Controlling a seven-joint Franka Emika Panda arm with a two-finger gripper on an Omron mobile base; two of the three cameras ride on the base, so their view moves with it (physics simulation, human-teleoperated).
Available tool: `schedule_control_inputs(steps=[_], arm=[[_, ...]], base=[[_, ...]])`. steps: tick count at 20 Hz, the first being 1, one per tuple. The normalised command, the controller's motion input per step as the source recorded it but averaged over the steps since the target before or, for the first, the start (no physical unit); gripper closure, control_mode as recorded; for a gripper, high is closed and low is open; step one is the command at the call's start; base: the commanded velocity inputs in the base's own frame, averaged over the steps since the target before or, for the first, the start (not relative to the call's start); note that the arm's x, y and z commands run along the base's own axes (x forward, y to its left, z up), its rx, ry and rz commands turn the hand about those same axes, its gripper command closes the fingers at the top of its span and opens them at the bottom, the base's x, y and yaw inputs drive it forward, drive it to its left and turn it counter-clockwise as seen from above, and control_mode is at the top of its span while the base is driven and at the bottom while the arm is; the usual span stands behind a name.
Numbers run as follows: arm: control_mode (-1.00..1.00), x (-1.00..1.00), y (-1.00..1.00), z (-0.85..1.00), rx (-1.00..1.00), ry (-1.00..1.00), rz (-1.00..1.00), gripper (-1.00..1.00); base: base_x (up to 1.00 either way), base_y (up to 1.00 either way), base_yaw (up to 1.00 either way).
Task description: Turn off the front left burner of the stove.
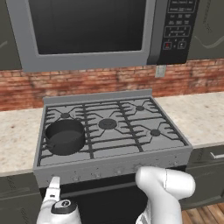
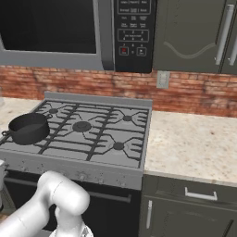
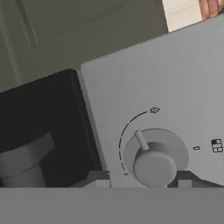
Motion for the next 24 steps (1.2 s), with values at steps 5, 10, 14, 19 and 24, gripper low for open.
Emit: schedule_control_inputs(steps=[5,10,14,19,24], arm=[[-1.00,0.00,0.41,-0.14,0.38,0.00,-0.09,1.00],[-1.00,0.00,0.33,-0.05,0.40,0.00,-0.09,1.00],[-1.00,0.00,0.35,-0.03,0.41,0.00,-0.09,1.00],[-1.00,0.00,0.33,-0.02,0.41,0.00,-0.08,1.00],[-1.00,0.01,0.28,0.00,0.41,0.00,-0.07,1.00]], base=[[0.00,0.00,0.00],[0.00,0.00,0.00],[0.00,0.00,0.00],[0.00,0.00,0.00],[0.00,0.00,0.00]])
